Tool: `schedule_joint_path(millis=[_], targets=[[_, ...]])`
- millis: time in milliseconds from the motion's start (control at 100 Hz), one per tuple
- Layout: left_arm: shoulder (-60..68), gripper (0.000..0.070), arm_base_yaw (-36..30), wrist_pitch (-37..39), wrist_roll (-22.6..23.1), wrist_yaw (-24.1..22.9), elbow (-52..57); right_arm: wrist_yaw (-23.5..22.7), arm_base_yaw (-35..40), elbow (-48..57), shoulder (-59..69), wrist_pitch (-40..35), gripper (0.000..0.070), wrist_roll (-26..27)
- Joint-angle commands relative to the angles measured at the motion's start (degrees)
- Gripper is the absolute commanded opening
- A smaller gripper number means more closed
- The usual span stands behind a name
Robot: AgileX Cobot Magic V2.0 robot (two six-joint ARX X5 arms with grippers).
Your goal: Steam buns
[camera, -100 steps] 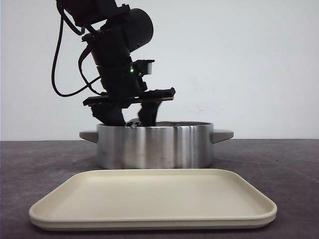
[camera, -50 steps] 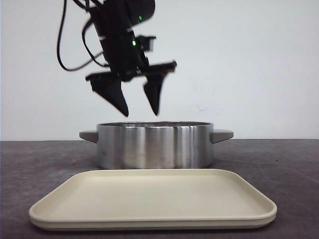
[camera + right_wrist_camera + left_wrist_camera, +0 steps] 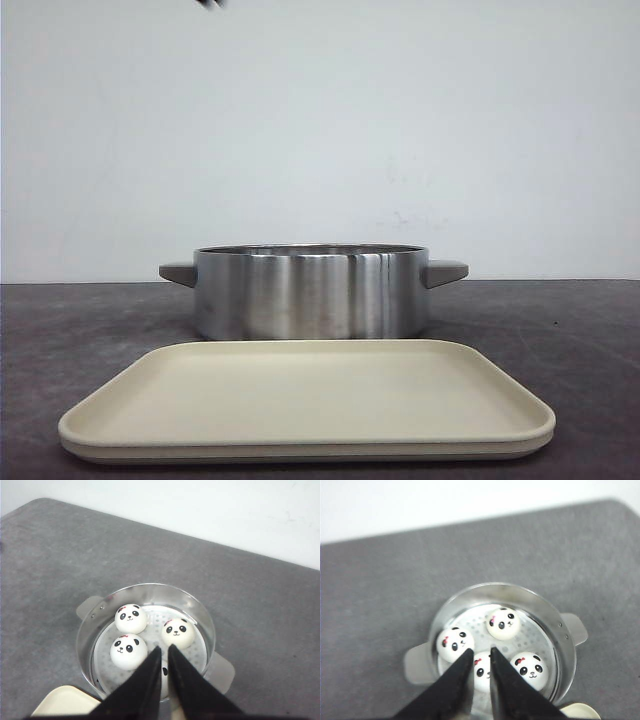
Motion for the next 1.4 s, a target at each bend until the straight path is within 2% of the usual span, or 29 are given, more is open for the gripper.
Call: schedule_joint_path(millis=[0, 200, 350, 520, 680, 790, 1390], targets=[[-4.15, 0.0012, -0.37, -0.55, -0.13, -0.46, -1.9, -0.15, 0.94, -1.31, 0.63, 2.89, 0.0013, -0.79], [-19.63, 0.0012, -0.37, -1.84, -0.15, -1.62, -12.39, -0.31, 2.54, -7.87, 0.63, 11.34, 0.0013, -0.79], [-29.81, 0.0011, -0.28, -2.4, -1.22, -3.04, -20.37, -0.37, 4.5, -12.44, 0.28, 20.87, 0.0013, -0.76], [-37.46, 0.0012, -0.28, -5.4, -1.36, -5.42, -24.33, -0.39, 6.51, -13.99, 0.31, 27.63, 0.0013, -0.52], [-40.83, 0.0015, -0.28, -10.14, -1.31, -7.1, -24.33, -3.17, 7.28, -13.99, 0.31, 29.51, 0.0013, -0.09], [-42.45, 0.0015, -0.28, -11.78, -1.36, -7.08, -24.33, -3.13, 7.28, -13.99, 0.31, 30.05, 0.0013, -0.15], [-43.63, 0.0017, -0.28, -12.0, -1.33, -7.08, -24.33, -2.67, 6.93, -13.99, -0.52, 29.9, 0.0013, -0.13]])
